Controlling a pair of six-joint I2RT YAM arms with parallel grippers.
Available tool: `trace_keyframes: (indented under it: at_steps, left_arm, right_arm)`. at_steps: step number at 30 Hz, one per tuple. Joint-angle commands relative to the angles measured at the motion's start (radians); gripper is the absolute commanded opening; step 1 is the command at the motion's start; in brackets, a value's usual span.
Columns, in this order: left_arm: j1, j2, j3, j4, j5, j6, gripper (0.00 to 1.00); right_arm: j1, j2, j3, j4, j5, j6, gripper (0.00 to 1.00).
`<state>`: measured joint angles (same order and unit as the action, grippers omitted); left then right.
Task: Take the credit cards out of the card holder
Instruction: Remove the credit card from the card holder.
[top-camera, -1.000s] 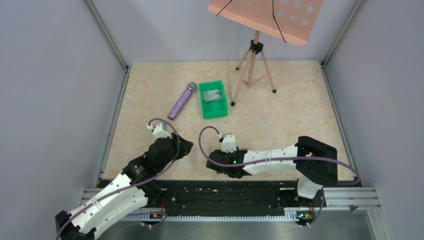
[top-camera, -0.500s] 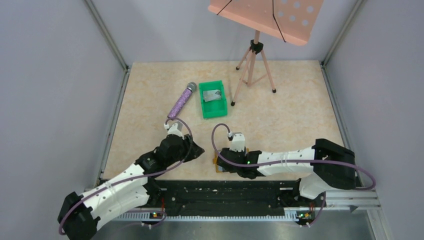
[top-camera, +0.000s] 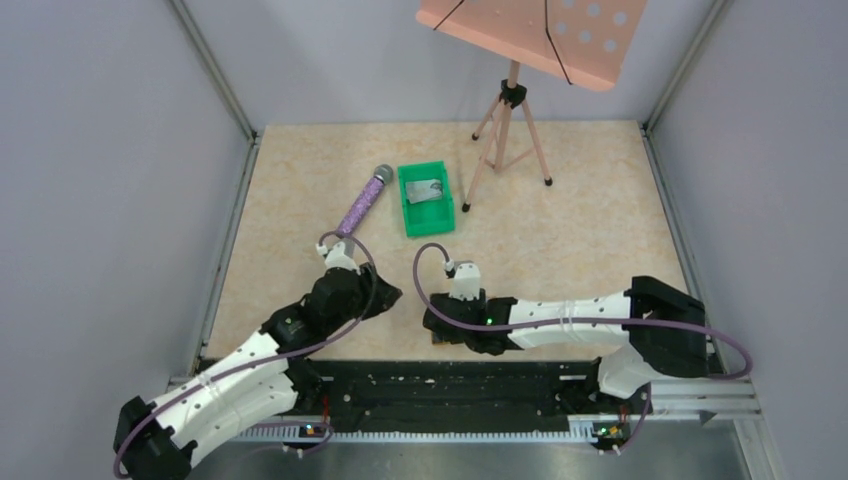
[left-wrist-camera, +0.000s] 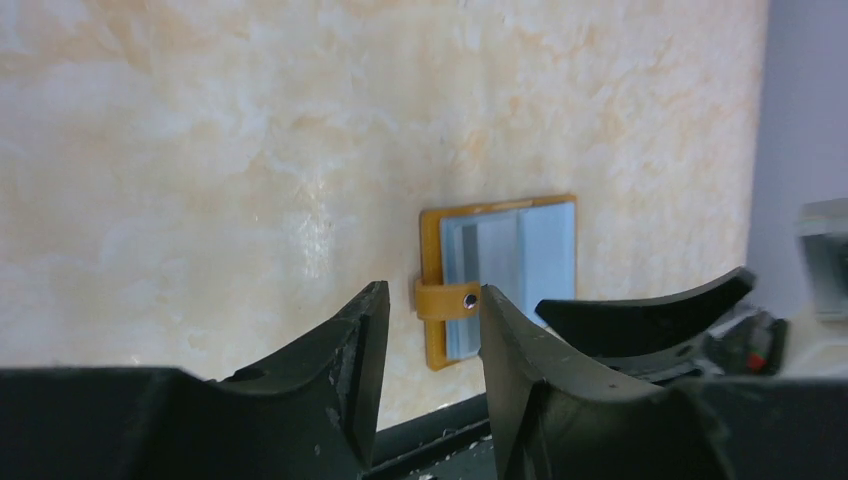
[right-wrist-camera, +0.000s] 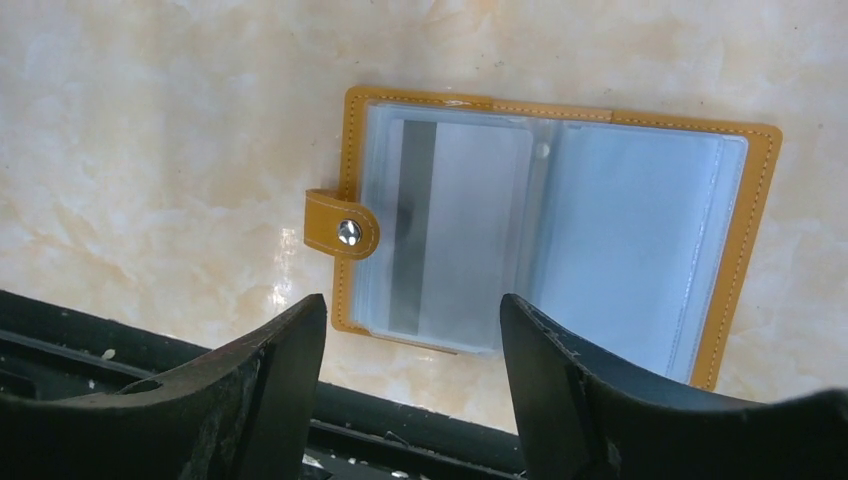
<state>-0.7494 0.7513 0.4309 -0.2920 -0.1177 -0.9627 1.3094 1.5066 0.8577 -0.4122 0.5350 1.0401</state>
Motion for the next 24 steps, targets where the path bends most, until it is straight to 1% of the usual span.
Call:
trace_keyframes:
  at_steps: [1, 6, 9, 18, 24]
  left_arm:
    - [0.002, -0.155, 0.021, -0.047, -0.152, 0.002, 0.45]
    - [0.002, -0.289, -0.001, -0.1, -0.228, -0.01, 0.46]
    - [0.002, -0.323, -0.009, -0.112, -0.24, -0.01, 0.47]
    - [0.002, -0.274, -0.012, -0.086, -0.2, -0.027, 0.47]
    - [0.002, -0.267, -0.02, -0.079, -0.199, -0.022, 0.47]
  right_arm:
    - [0.014, 0.035, 0.049, -0.05, 0.037, 0.001, 0.65]
    - [0.016, 0.08, 0.077, -0.069, 0.028, 0.005, 0.65]
    - [0.017, 0.104, 0.09, -0.073, 0.022, 0.005, 0.65]
    - [0.017, 0.176, 0.123, -0.089, 0.018, 0.004, 0.65]
    - [0.018, 0.192, 0.114, -0.103, 0.012, 0.014, 0.64]
